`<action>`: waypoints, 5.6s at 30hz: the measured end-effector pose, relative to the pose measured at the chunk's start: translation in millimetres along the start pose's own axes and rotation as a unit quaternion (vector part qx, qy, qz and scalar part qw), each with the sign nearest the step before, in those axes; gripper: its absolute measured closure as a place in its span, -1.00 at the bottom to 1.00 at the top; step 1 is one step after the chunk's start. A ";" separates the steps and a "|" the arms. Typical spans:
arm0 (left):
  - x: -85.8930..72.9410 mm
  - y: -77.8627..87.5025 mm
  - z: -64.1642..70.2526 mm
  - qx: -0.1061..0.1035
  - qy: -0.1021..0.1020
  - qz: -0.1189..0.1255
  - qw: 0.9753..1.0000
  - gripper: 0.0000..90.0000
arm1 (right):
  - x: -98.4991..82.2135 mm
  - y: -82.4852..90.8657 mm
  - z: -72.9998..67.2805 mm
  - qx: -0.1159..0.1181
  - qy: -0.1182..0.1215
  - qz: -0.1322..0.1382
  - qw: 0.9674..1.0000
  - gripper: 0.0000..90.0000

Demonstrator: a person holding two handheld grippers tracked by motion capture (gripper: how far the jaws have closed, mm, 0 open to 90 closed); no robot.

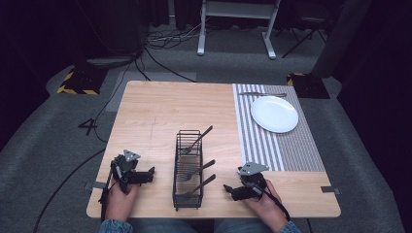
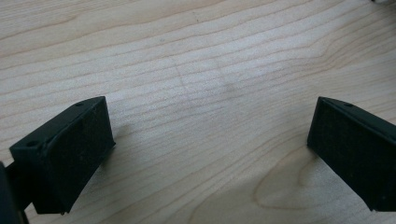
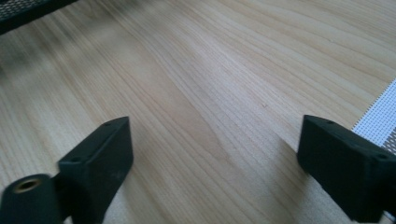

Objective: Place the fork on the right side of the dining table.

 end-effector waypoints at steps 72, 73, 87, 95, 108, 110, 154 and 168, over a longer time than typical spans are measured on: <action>-2.3 2.3 -0.6 -0.001 0.001 0.001 1.000 -1.00 | 162.9 33.5 32.7 0.067 -0.086 0.001 0.994 0.14; -2.3 2.3 -0.6 -0.001 0.001 0.001 1.000 -1.00 | 162.9 33.5 32.7 0.067 -0.086 0.001 0.994 0.14; -1.8 2.0 -0.8 -0.002 -0.001 0.000 1.000 -1.00 | 196.3 19.4 22.3 0.101 -0.098 0.000 0.990 0.15; -1.8 1.9 -0.8 -0.002 -0.002 0.000 1.000 -1.00 | 203.6 4.9 24.6 0.101 -0.106 -0.012 0.989 0.36; -1.8 1.9 -0.8 -0.002 -0.002 0.000 1.000 -1.00 | 205.4 -0.9 15.5 0.112 -0.108 -0.023 0.988 0.80; -1.8 1.8 -0.8 -0.003 -0.002 0.000 1.000 -1.00 | 206.1 -0.6 14.6 0.112 -0.103 -0.022 0.988 0.81; 0.9 -0.8 -1.5 -0.001 -0.001 -0.001 1.000 -0.99 | 241.8 119.0 34.6 0.096 -0.093 0.063 0.989 0.92; 0.9 -0.8 -1.5 0.000 -0.002 -0.001 1.000 -0.99 | 228.6 162.3 79.9 0.044 -0.123 0.081 0.988 0.92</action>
Point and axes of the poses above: each handheld gripper's, and its own axes: y roughly backward along the jaws, x roughly out of its top, z roughly to its right, the point moved 7 cm from there along -y, roughly forward along the jaws, and after that the axes turned 5 degrees about z, right-handed, at the moved point
